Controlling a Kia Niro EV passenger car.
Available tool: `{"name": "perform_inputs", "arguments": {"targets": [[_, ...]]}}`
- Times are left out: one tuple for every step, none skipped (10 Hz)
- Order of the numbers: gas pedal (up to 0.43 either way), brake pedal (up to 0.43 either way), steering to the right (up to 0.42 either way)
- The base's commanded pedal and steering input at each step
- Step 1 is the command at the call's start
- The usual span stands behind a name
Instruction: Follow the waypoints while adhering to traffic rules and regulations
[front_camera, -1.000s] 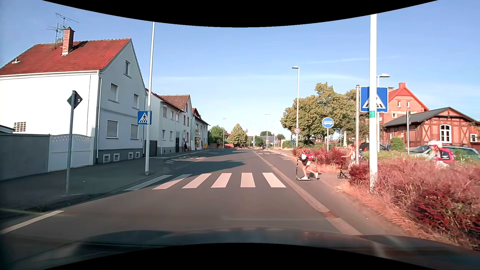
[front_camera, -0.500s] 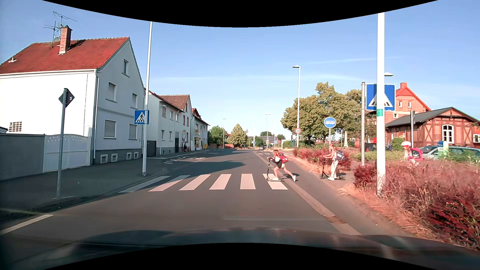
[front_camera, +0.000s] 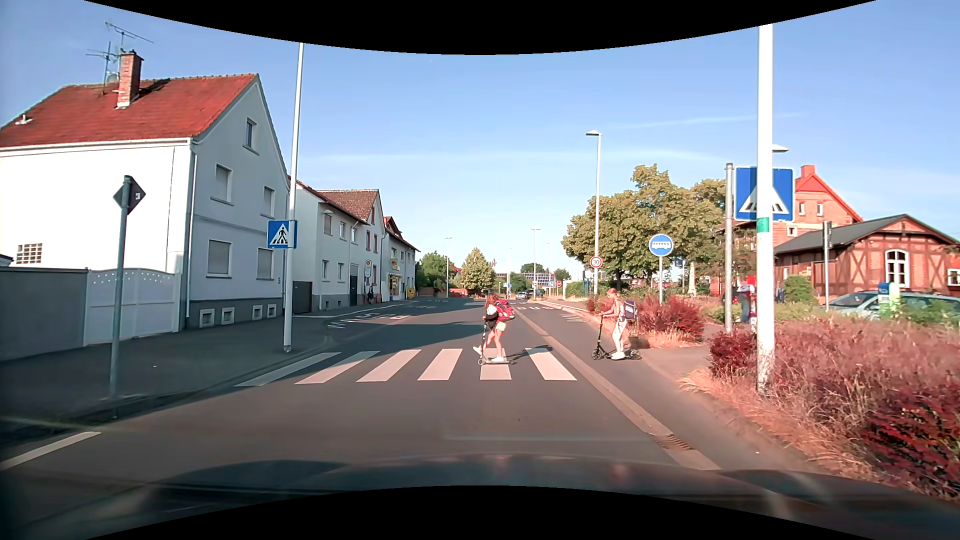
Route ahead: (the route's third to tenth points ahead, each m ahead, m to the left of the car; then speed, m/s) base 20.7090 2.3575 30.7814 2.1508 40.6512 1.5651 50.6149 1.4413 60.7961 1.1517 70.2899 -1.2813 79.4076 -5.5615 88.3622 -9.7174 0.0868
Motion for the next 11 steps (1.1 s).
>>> {"name": "perform_inputs", "arguments": {"targets": [[0.000,0.201,-0.013],[0.000,0.201,-0.013],[0.000,0.201,-0.014],[0.000,0.207,-0.014],[0.000,0.201,-0.014],[0.000,0.207,-0.013],[0.000,0.213,-0.013],[0.000,0.226,-0.013],[0.000,0.232,-0.014],[0.000,0.232,-0.014],[0.000,0.232,-0.014]]}}
